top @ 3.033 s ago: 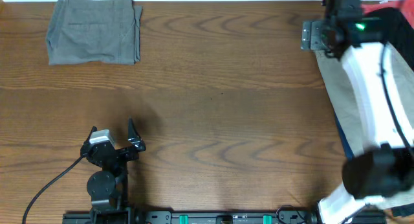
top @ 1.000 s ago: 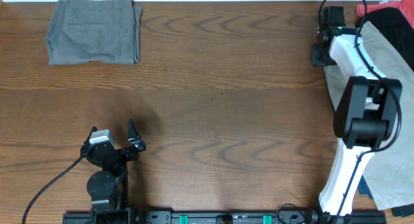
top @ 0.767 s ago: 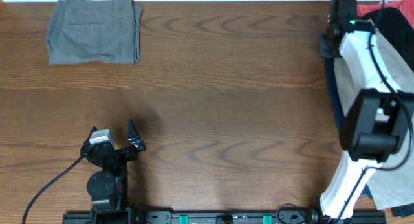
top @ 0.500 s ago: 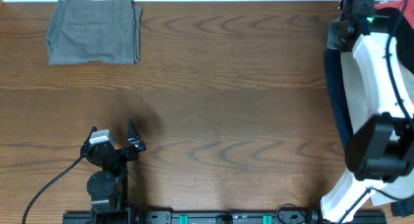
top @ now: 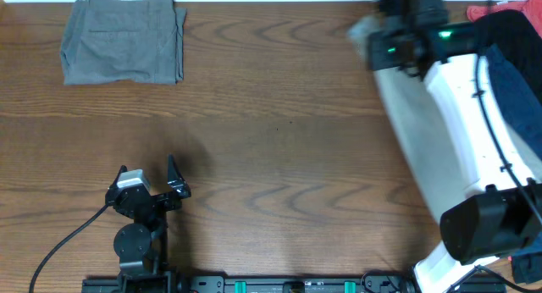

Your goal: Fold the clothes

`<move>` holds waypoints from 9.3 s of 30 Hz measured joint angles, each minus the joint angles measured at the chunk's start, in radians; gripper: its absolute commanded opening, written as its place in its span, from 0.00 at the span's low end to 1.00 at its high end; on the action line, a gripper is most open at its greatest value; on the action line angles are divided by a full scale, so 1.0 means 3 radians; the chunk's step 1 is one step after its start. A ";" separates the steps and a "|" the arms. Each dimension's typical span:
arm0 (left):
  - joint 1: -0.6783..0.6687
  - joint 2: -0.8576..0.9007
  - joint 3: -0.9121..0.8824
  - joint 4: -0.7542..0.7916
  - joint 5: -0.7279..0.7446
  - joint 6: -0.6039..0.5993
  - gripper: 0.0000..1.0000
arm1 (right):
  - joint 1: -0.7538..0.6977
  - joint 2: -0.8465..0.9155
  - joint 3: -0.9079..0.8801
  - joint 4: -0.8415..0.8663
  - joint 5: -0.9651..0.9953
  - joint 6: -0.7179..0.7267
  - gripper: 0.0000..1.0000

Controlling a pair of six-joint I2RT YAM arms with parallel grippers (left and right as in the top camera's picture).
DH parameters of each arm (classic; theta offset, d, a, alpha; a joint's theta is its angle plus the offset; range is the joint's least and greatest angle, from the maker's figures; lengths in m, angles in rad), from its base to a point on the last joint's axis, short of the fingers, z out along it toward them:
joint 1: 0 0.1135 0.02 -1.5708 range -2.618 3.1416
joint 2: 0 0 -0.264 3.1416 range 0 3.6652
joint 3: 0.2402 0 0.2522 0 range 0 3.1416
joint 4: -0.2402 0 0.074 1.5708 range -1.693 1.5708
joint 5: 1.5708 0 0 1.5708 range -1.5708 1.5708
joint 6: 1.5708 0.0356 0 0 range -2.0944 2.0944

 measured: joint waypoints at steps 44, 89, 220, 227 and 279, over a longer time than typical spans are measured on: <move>0.0000 0.0000 0.0000 0.0000 0.0000 0.0000 0.98 | 0.0006 -0.0192 0.0448 -0.2065 0.0607 0.0538 0.99; 0.0000 0.0000 0.0000 0.0000 0.0000 0.0000 0.98 | -0.1389 -0.0163 -0.2136 0.0395 0.0408 0.0865 0.51; 0.0000 0.0000 -0.0011 0.0027 0.0469 -0.0479 0.98 | -0.1937 -0.0097 -0.1579 0.0971 0.0534 0.0760 0.99; 0.0000 0.0089 -0.0011 0.0086 0.1195 -0.1109 0.98 | -0.1937 -0.0097 -0.1579 0.0970 0.0534 0.0760 0.99; -0.0001 0.5538 0.4673 -0.3690 0.1286 0.0322 0.98 | -0.1937 -0.0097 -0.1575 0.0970 0.0548 0.0752 0.99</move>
